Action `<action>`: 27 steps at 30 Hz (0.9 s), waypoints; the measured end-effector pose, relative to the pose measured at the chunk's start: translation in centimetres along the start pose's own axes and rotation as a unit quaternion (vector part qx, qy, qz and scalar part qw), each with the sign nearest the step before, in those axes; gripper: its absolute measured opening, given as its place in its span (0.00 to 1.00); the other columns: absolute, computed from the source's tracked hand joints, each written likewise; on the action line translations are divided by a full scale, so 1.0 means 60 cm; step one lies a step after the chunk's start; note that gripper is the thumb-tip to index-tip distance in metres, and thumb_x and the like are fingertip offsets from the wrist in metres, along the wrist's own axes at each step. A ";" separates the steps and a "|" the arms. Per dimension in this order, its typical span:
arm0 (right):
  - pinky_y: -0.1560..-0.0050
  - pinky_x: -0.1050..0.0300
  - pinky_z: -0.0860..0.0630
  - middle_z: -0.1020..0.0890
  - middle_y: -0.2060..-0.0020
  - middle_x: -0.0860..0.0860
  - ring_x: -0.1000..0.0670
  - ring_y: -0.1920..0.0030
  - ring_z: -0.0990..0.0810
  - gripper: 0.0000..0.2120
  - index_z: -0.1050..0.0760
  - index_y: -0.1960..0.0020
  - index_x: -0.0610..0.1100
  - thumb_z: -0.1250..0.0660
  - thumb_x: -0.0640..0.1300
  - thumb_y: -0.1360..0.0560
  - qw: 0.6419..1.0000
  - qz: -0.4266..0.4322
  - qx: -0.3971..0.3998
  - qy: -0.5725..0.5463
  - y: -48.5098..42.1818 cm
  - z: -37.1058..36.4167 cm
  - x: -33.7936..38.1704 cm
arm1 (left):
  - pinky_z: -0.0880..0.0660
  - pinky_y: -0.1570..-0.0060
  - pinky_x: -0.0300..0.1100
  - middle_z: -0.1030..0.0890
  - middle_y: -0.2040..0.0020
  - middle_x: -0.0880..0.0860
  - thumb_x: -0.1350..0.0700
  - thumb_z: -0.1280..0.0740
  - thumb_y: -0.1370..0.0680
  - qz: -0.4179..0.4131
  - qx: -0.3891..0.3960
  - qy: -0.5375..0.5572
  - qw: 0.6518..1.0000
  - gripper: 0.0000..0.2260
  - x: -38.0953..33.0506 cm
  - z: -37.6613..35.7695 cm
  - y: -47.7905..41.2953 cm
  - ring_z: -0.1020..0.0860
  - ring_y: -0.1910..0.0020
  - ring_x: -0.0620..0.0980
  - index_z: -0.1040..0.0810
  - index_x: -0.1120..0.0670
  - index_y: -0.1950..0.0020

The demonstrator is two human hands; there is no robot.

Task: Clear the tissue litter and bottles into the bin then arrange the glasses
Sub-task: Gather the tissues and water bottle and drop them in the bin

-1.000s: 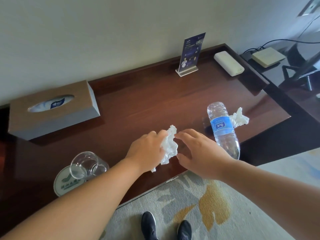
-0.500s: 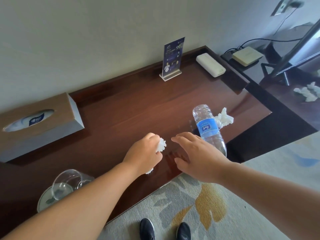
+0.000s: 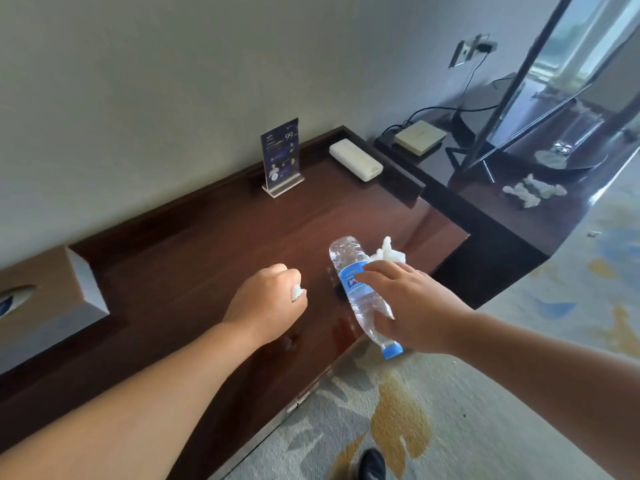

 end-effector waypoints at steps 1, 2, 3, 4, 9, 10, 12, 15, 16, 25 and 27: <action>0.33 0.53 0.34 0.36 0.29 0.56 0.50 0.30 0.36 0.27 0.37 0.28 0.51 0.38 0.49 0.25 1.000 0.012 0.010 0.017 -0.003 -0.001 -0.011 | 0.37 0.69 0.45 0.32 0.65 0.50 0.55 0.37 0.25 -0.002 0.003 -0.002 1.000 0.15 -0.004 -0.003 -0.004 0.30 0.65 0.54 0.39 0.54 0.68; 0.31 0.53 0.36 0.37 0.28 0.56 0.50 0.29 0.38 0.27 0.38 0.27 0.52 0.38 0.47 0.25 0.999 0.024 0.020 0.032 -0.008 -0.002 -0.021 | 0.36 0.69 0.45 0.31 0.64 0.50 0.55 0.37 0.25 -0.002 0.004 -0.001 1.000 0.14 -0.007 -0.005 -0.007 0.30 0.65 0.54 0.38 0.55 0.68; 0.31 0.54 0.38 0.38 0.28 0.56 0.51 0.28 0.40 0.28 0.39 0.27 0.53 0.37 0.46 0.26 0.998 0.035 0.029 0.044 -0.015 -0.002 -0.030 | 0.36 0.69 0.45 0.31 0.64 0.51 0.55 0.37 0.25 0.000 0.005 0.002 1.000 0.13 -0.010 -0.006 -0.010 0.30 0.65 0.53 0.36 0.55 0.66; 0.30 0.54 0.39 0.39 0.28 0.56 0.51 0.28 0.41 0.29 0.40 0.27 0.53 0.36 0.44 0.26 0.997 0.048 0.037 0.055 -0.023 -0.003 -0.040 | 0.37 0.69 0.44 0.31 0.63 0.50 0.55 0.37 0.25 0.005 0.003 0.004 1.000 0.12 -0.012 -0.006 -0.013 0.30 0.65 0.53 0.36 0.55 0.66; 0.29 0.51 0.39 0.42 0.26 0.56 0.51 0.26 0.45 0.34 0.44 0.25 0.55 0.37 0.39 0.27 0.991 0.105 0.065 0.058 -0.071 -0.009 -0.077 | 0.38 0.67 0.44 0.31 0.62 0.50 0.54 0.36 0.24 0.063 -0.007 -0.003 0.998 0.12 -0.020 -0.012 -0.023 0.29 0.64 0.53 0.35 0.54 0.65; 0.29 0.50 0.38 0.43 0.26 0.56 0.51 0.26 0.45 0.34 0.44 0.25 0.55 0.38 0.39 0.27 0.990 0.115 0.067 0.053 -0.079 -0.011 -0.083 | 0.38 0.67 0.44 0.30 0.62 0.50 0.53 0.37 0.24 0.077 -0.009 -0.008 0.997 0.11 -0.021 -0.013 -0.027 0.29 0.63 0.54 0.35 0.54 0.64; 0.29 0.51 0.39 0.44 0.26 0.56 0.50 0.26 0.45 0.34 0.45 0.25 0.55 0.38 0.38 0.27 0.986 0.141 0.075 0.052 -0.089 -0.017 -0.093 | 0.38 0.67 0.44 0.30 0.61 0.50 0.53 0.37 0.24 0.104 -0.010 -0.015 0.994 0.11 -0.025 -0.016 -0.034 0.29 0.63 0.54 0.34 0.54 0.64; 0.28 0.50 0.41 0.46 0.25 0.53 0.48 0.25 0.48 0.35 0.48 0.24 0.55 0.39 0.37 0.27 0.973 0.196 0.078 0.094 -0.097 -0.031 -0.110 | 0.38 0.67 0.44 0.30 0.61 0.50 0.53 0.37 0.24 0.126 -0.008 -0.014 0.992 0.13 -0.033 -0.020 -0.045 0.29 0.64 0.53 0.36 0.53 0.66; 0.28 0.49 0.42 0.47 0.24 0.52 0.46 0.25 0.49 0.36 0.48 0.24 0.55 0.39 0.36 0.27 0.966 0.216 0.081 0.116 -0.098 -0.037 -0.117 | 0.38 0.67 0.44 0.30 0.62 0.50 0.53 0.37 0.24 0.130 -0.007 -0.016 0.991 0.14 -0.036 -0.022 -0.048 0.29 0.64 0.54 0.37 0.52 0.66; 0.27 0.37 0.52 0.51 0.23 0.47 0.38 0.24 0.54 0.33 0.49 0.25 0.56 0.35 0.45 0.23 0.890 0.376 0.075 0.246 -0.119 -0.107 -0.102 | 0.37 0.68 0.44 0.32 0.63 0.50 0.53 0.38 0.24 0.174 -0.004 -0.038 0.984 0.13 -0.035 -0.036 -0.044 0.30 0.65 0.53 0.35 0.54 0.65; 0.28 0.38 0.54 0.49 0.23 0.47 0.38 0.24 0.54 0.31 0.44 0.26 0.55 0.35 0.43 0.24 0.888 0.382 0.056 0.251 -0.124 -0.113 -0.095 | 0.36 0.67 0.45 0.31 0.62 0.51 0.52 0.38 0.23 0.184 -0.002 -0.043 0.982 0.12 -0.032 -0.036 -0.039 0.29 0.64 0.54 0.35 0.54 0.65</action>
Point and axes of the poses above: each hand's wrist, its own y-axis away from the middle knuckle, its own z-axis out of the back of the hand, x = y × z, the point moved 4 cm from there along -y, towards the middle knuckle
